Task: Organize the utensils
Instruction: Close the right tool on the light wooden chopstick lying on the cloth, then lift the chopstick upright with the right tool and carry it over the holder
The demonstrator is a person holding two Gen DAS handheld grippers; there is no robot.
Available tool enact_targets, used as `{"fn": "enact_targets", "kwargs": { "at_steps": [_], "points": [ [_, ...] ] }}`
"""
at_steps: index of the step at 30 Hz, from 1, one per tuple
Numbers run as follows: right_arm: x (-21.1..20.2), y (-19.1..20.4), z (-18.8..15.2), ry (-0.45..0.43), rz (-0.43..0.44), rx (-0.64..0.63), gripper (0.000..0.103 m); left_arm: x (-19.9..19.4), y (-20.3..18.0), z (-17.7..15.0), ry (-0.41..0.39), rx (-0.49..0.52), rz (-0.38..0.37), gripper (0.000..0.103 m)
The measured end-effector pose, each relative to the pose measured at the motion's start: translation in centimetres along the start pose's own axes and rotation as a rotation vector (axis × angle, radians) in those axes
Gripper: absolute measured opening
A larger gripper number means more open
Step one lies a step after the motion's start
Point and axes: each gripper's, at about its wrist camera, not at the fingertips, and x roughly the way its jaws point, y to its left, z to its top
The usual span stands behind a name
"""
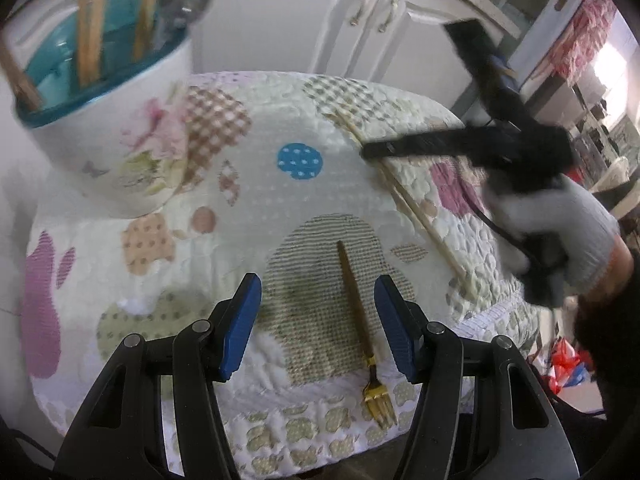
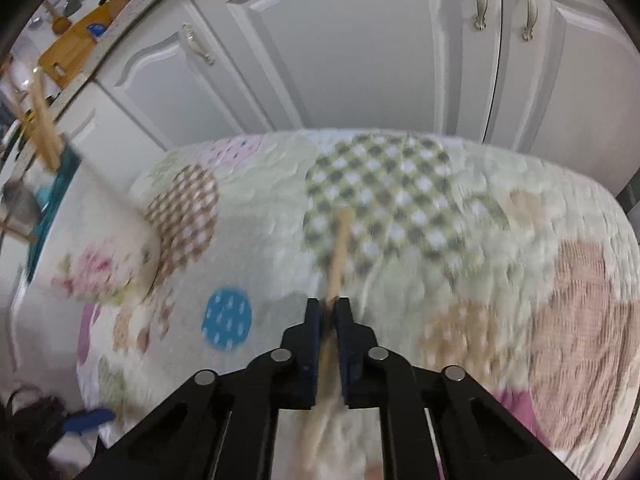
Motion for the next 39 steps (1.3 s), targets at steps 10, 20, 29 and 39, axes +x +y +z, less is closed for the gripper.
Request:
{"fn": "enact_targets", "kwargs": {
  "at_steps": [10, 20, 29, 39],
  "points": [
    [-2.6, -1.5, -4.7, 0.06, 0.018, 0.005, 0.014, 4.7, -1.6, 1.4, 0.1, 0.056, -0.006, 0.027],
    [-0.7, 0.3, -2.8, 0.032, -0.036, -0.061, 0.007, 5.0, -1.5, 1.8, 0.092, 0.083, 0.01, 0.008],
    [-8.4, 1.7, -2.0, -0.123, 0.073, -0.072, 0.005, -3.6, 0.1, 2.7, -0.09, 0.027, -0.023, 0.005],
    [-14.9, 5.3, -2.9, -0.251, 0.12, -0.155, 0.005, -9.8, 1.1, 2.2, -0.212, 0.013, -0.009, 0.005]
  ]
}}
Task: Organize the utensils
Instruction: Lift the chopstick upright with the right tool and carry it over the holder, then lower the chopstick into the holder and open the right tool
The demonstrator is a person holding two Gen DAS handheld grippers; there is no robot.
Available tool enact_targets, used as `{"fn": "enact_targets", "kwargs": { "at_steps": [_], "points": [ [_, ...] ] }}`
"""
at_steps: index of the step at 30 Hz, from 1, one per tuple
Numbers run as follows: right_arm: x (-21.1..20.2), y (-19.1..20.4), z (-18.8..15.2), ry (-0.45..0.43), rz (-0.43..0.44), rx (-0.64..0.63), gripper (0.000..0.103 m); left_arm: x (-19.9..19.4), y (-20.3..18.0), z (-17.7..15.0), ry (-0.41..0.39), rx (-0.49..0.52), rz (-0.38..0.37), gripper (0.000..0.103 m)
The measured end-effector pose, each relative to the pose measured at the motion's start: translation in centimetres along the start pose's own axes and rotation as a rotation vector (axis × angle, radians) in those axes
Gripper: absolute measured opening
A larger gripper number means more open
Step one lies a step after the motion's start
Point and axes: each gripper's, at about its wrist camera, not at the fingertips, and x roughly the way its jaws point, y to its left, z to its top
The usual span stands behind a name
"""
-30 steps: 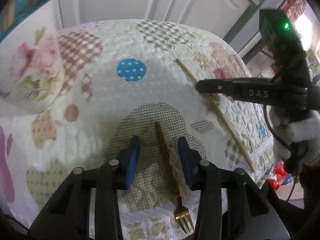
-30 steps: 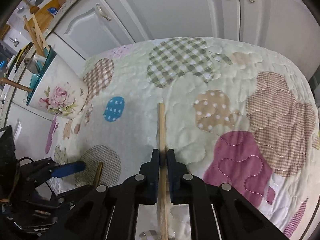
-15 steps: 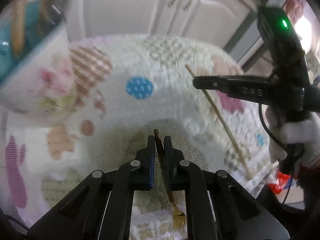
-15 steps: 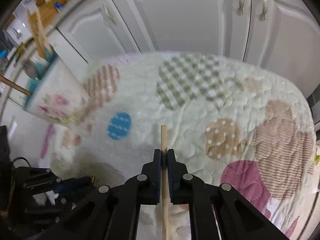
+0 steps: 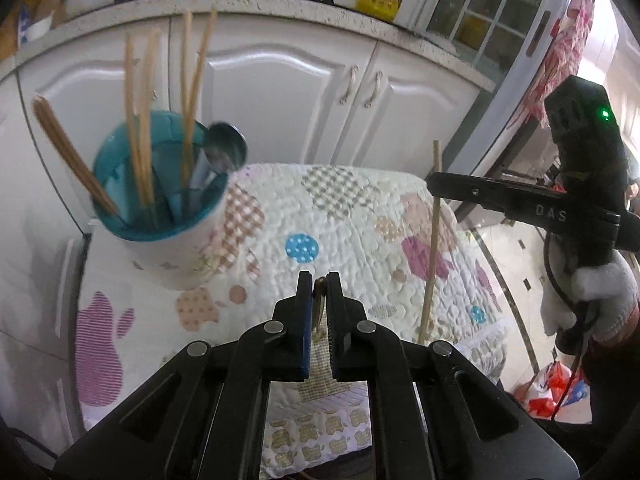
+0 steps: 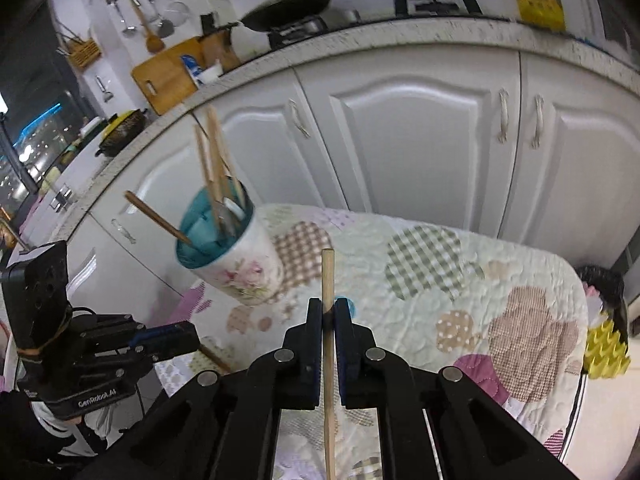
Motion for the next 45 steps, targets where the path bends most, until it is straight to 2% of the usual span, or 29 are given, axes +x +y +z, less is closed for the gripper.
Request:
{"fn": "enact_targets", "kwargs": {
  "at_steps": [16, 24, 27, 32, 38, 45],
  "points": [
    [-4.8, 6.5, 4.2, -0.133, 0.064, -0.109, 0.005, -6.6, 1.3, 2.1, -0.128, -0.013, 0.053, 0.005],
    [-6.8, 9.8, 7.4, -0.208, 0.121, -0.156, 0.005, -11.2, 4.1, 5.3, -0.228, -0.052, 0.084, 0.005],
    [-7.1, 11.0, 9.0, -0.24, 0.143, -0.159, 0.005, -12.1, 4.8, 6.6, -0.256, -0.05, 0.12, 0.005],
    [-6.4, 13.1, 11.6, -0.286, 0.149, -0.166, 0.005, -11.9, 5.4, 8.3, -0.273, -0.037, 0.174, 0.005],
    [-3.9, 14.8, 14.0, -0.329, 0.121, -0.166, 0.005, -9.2, 5.9, 9.1, -0.254, -0.023, 0.211, 0.005],
    [0.9, 15.2, 14.4, -0.324, 0.09, -0.152, 0.005, -7.0, 8.1, 9.7, -0.244, -0.085, 0.257, 0.005]
  ]
}}
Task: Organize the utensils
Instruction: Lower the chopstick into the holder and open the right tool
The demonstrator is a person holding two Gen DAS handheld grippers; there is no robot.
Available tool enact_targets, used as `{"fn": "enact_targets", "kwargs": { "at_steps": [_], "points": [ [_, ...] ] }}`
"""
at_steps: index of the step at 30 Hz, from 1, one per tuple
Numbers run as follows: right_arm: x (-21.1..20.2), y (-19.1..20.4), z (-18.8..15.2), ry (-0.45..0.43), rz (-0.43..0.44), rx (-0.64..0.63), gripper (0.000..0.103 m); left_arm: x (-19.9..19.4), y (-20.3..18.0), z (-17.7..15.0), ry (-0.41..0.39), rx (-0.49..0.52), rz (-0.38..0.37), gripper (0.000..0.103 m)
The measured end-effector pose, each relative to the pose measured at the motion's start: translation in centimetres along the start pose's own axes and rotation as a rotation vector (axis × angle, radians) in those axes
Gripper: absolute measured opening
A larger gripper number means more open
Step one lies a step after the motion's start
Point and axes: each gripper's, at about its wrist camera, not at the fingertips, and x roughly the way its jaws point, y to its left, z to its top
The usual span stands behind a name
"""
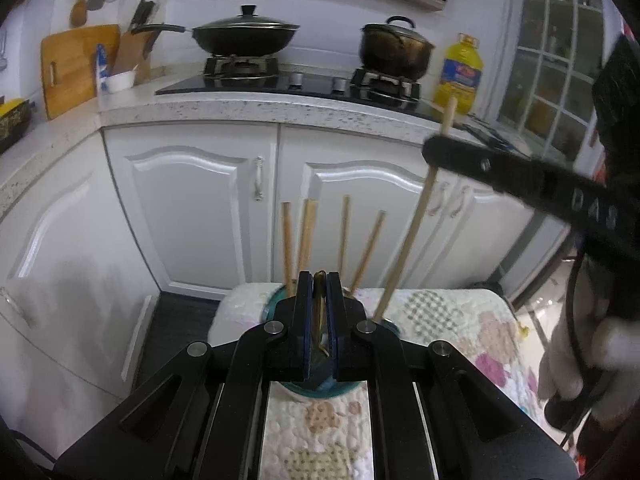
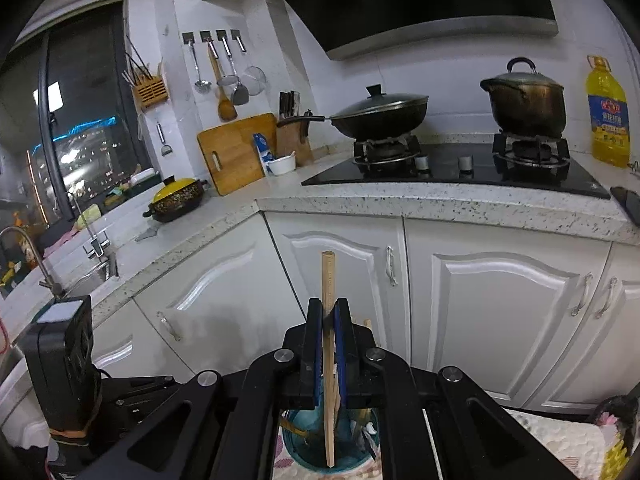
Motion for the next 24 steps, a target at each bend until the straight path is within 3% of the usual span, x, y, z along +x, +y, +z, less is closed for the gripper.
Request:
{"fn": "enact_targets", "kwargs": {
  "at_steps": [4, 11, 17, 21, 24],
  "points": [
    [1.7, -0.5, -1.3, 0.012, -0.032, -0.007, 0.005, 1.6, 0.3, -0.3, 0.016, -0.006, 0.034, 0.005],
    [3.9, -2.4, -4.4, 0.112, -0.007, 0.053, 0.005, 4.6, -0.2, -1.7, 0.066, 0.026, 0.106, 0.005],
    [5.5, -3.4, -6.6, 0.223, 0.003, 0.064, 0.005, 6.5, 0.3, -2.6, 0.113, -0.006, 0.129, 0.005],
    [4.6, -4.5, -7.0, 0.23, 0.007, 0.1, 0.029, 6.2, 0.5, -2.5, 0.124, -0.031, 0.121, 0.006],
    [3.4, -5.0, -6.8, 0.213, 0.011, 0.116, 0.029, 5.5, 0.4, -2.3, 0.113, -0.031, 0.124, 0.013]
  ]
}}
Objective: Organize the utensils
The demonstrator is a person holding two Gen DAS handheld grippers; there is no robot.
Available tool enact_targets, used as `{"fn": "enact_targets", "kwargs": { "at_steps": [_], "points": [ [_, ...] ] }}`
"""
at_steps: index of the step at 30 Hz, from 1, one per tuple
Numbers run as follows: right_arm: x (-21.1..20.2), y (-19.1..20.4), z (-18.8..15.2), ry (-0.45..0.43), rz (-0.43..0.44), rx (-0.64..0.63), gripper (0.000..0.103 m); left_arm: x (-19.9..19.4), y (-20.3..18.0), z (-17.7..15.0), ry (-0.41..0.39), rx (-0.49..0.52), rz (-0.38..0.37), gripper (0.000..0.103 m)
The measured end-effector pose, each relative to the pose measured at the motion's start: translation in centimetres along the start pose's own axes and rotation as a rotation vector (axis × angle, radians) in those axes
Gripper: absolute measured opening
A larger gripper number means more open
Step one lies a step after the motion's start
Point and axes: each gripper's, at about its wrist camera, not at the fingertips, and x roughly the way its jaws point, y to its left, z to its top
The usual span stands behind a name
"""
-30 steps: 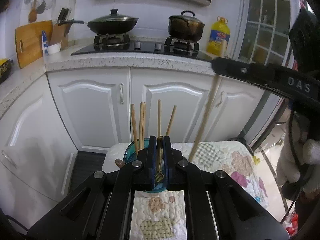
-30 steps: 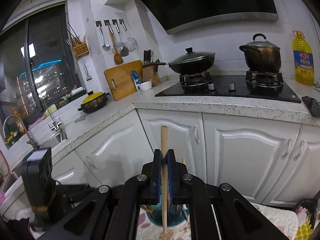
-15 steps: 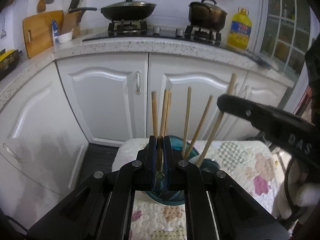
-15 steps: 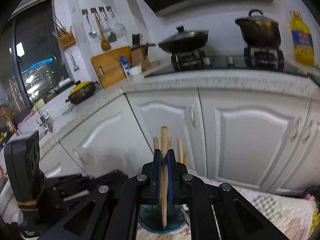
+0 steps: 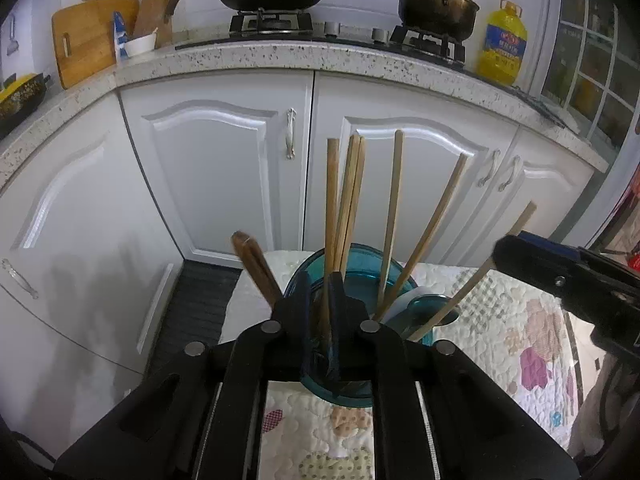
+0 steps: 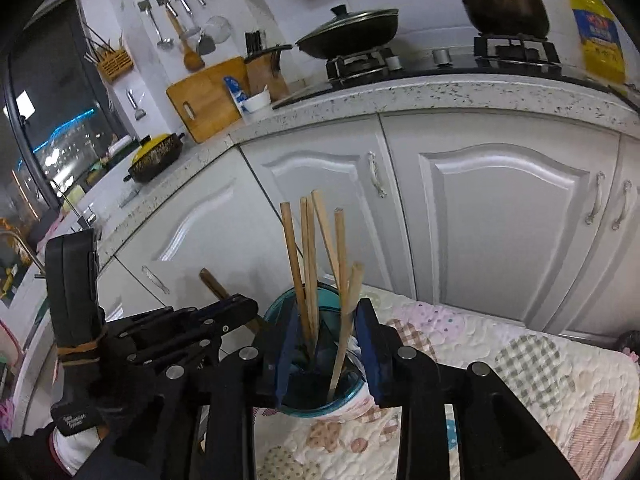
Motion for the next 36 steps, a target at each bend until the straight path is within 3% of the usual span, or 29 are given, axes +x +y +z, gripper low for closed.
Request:
{"fn": "enact_targets", "kwargs": {
  "at_steps": [3, 11, 36],
  "points": [
    [-1.1, -0.1, -0.2, -0.015, -0.008, -0.003, 0.029, -1.0, -0.2, 0.1, -0.017, -0.002, -0.01, 0.026],
    [-3.1, -0.4, -0.9, -0.033, -0.03, 0.022, 0.031, -3.9, -1.0, -0.3, -0.081, 0.024, 0.008, 0.04],
    [-5.0, 2.2, -5.3, -0.023, -0.125, -0.05, 0.041, -6.8, -2.0, -4.5, -0.103, -0.009, 0.034, 0.041]
  ]
}}
